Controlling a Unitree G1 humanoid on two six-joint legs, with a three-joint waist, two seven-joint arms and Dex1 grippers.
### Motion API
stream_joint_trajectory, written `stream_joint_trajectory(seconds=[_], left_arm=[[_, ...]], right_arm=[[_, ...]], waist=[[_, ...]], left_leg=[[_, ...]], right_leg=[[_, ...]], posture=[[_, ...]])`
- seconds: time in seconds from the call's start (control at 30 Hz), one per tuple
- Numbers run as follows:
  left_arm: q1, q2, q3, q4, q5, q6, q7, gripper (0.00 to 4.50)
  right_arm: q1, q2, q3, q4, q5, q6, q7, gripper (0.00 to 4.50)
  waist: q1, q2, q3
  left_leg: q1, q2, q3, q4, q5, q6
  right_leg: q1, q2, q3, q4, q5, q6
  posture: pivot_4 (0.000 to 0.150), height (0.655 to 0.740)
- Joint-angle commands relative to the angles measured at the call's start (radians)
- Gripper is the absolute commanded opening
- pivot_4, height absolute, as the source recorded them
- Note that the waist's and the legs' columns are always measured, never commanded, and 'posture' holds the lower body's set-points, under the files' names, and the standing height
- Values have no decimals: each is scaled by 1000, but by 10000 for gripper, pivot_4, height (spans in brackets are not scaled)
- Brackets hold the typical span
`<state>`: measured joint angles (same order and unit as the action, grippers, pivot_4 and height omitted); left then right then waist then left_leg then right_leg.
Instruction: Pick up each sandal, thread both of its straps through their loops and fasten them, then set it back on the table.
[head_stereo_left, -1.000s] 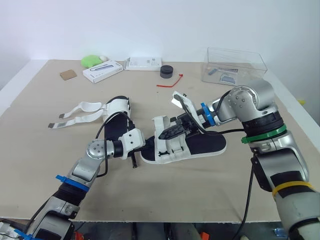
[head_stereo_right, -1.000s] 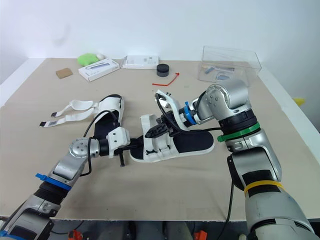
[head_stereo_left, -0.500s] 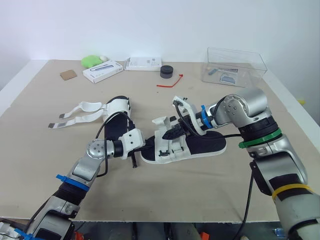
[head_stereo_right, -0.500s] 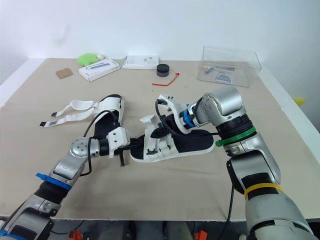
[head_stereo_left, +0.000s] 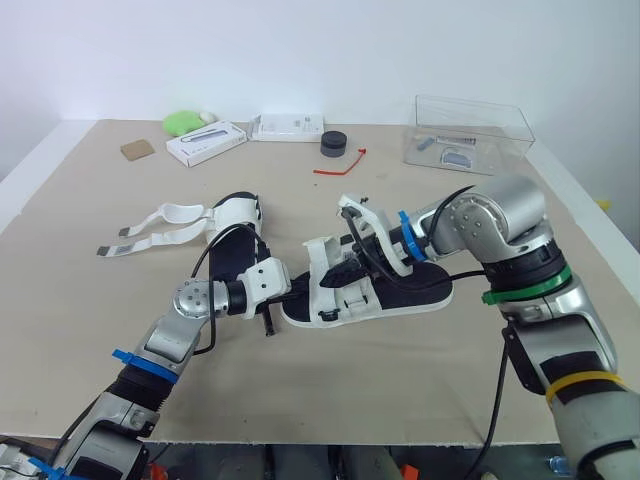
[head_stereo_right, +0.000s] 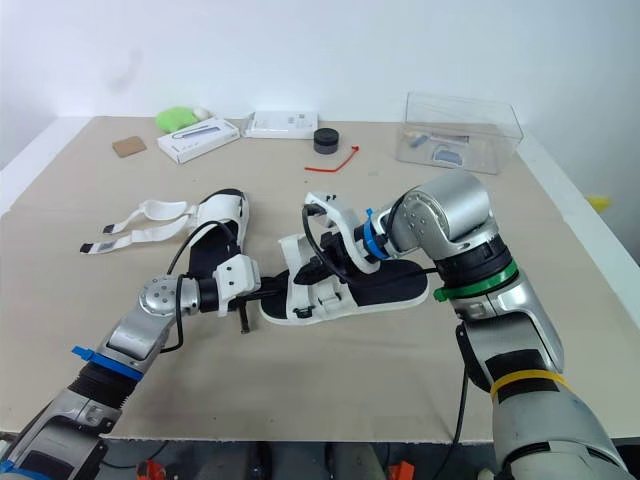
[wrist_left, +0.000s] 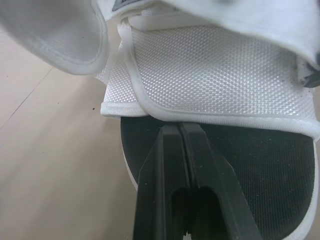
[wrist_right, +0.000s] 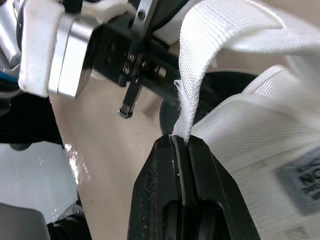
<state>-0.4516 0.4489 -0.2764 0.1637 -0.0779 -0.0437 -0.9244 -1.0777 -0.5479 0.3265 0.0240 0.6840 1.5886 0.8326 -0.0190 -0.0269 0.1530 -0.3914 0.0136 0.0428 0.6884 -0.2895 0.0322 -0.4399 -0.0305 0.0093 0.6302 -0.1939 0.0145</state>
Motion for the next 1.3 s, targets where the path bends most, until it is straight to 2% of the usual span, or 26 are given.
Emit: stream_joint_trajectory(seconds=[0.03, 0.43, 0.57, 0.63, 0.97, 1.07, 1.13, 1.17, 1.2, 1.3], left_arm=[[27, 11, -32, 46, 56, 26, 4, 0], [19, 8, -35, 59, 58, 21, 1, 0], [20, 8, -35, 60, 57, 21, 0, 0], [20, 10, -34, 62, 58, 20, 0, 0], [9, 10, -32, 76, 59, 10, 1, 0], [7, 9, -32, 79, 60, 8, 2, 0], [7, 9, -32, 79, 61, 7, 4, 0], [9, 9, -32, 78, 60, 7, 4, 0], [10, 10, -32, 77, 60, 7, 4, 0], [17, 12, -32, 72, 61, 7, 4, 0]], right_arm=[[37, 23, -37, -60, 2, 11, -43, 105], [112, 1, -27, -190, 7, 10, -82, 105], [104, 9, -72, -216, 36, 24, -79, 14648], [96, 21, -95, -213, 41, 26, -93, 24104], [19, 83, -185, -100, 13, 23, -149, 24104], [35, 84, -181, -107, 25, 26, -152, 16737], [51, 81, -176, -118, 41, 26, -155, 8792], [61, 79, -173, -126, 49, 26, -157, 2587], [70, 78, -170, -132, 56, 26, -162, 552], [111, 79, -165, -171, 72, 26, -183, 552]], waist=[[0, 0, 0], [0, 0, 0], [0, 0, 0], [0, 0, 0], [0, 0, 0], [0, 0, 0], [0, 0, 0], [0, 0, 0], [0, 0, 0], [0, 0, 0]], left_leg=[[0, 0, 0, 0, 0, 0], [0, 0, -1, 0, 0, 0], [0, 0, -1, 0, 0, 0], [0, 0, -1, 0, 0, 0], [0, 0, -1, 1, 1, 0], [0, 0, -1, 1, 1, 0], [0, 0, -1, 1, 1, 0], [0, 0, -1, 1, 1, 0], [0, 0, -1, 1, 1, 0], [0, 0, -1, 1, 1, 0]], right_leg=[[0, 0, 0, 0, 0, 0], [0, 0, -1, 0, 0, 0], [0, 0, -1, 0, 0, 0], [0, 1, -1, 0, 0, 0], [1, 0, -2, 1, 0, -1], [1, 0, -2, 1, 0, -1], [1, 0, -2, 1, 0, -1], [1, 0, -2, 1, 0, -1], [1, 0, -2, 1, 0, -1], [1, 0, -2, 1, 0, -1]], posture=[[1500, 7400], [1500, 7400], [1500, 7400], [1500, 7400], [1500, 7400], [1500, 7400], [1500, 7400], [1500, 7400], [1500, 7400], [1500, 7400]])
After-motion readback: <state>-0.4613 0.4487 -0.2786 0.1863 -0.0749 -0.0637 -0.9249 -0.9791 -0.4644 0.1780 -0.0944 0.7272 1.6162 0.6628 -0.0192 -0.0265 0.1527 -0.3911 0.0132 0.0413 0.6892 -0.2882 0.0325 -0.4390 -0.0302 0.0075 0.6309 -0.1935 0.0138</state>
